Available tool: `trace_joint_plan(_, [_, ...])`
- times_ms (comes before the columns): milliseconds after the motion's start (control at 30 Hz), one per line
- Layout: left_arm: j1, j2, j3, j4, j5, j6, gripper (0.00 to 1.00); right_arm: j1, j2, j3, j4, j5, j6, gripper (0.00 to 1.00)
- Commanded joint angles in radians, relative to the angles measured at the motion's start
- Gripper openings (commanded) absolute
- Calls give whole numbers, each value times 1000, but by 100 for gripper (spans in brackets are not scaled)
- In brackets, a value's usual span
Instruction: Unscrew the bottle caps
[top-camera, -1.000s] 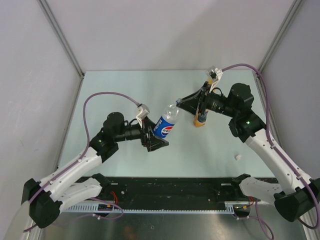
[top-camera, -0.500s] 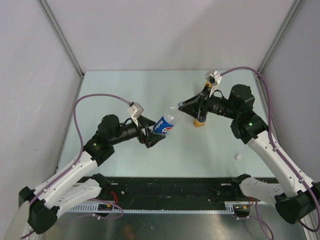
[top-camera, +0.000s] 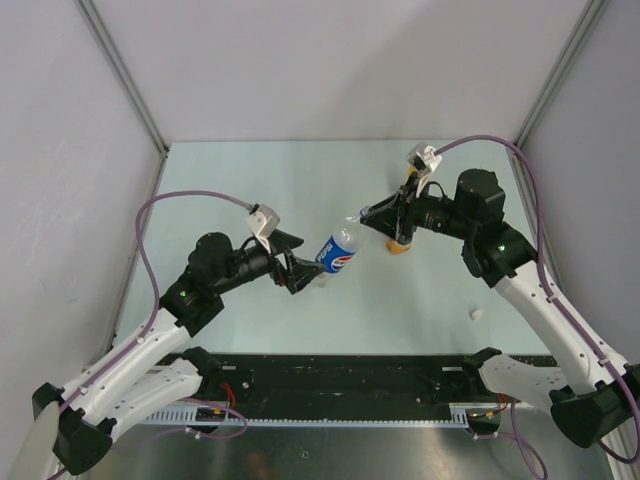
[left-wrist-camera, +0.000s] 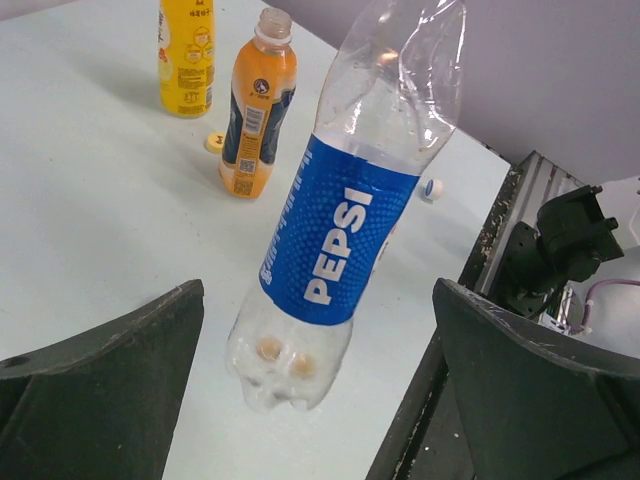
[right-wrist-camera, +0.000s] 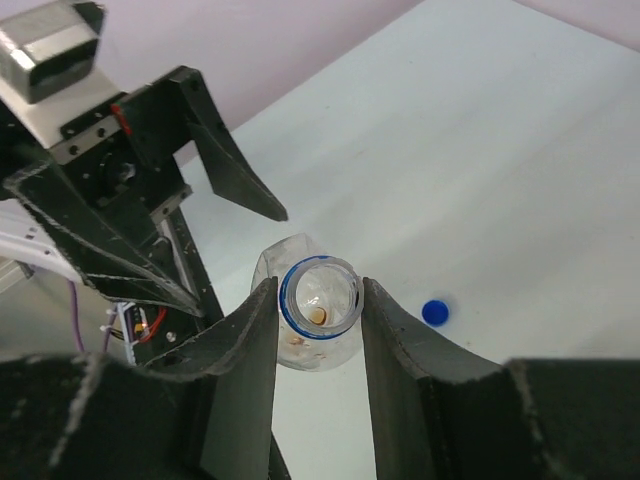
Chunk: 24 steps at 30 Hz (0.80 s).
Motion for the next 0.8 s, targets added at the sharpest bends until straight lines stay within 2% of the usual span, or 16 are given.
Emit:
trace_joint_plan(0, [1,-27,-1,-6,-46,26,99,23,-3,56,-53,129,-49,0])
trace_joint_plan(433, [0,-13,-2,-11,-34,15,99,111,37,65,-186,572,-148,0])
trace_joint_plan(600, [0,-1,-1,-11,-14,8,99,112,88,66,-200,696,-141,0])
trace_joint_plan(767, [1,7,-1,-11,-3,-1,100,114,119,66,-194,753,-150,0])
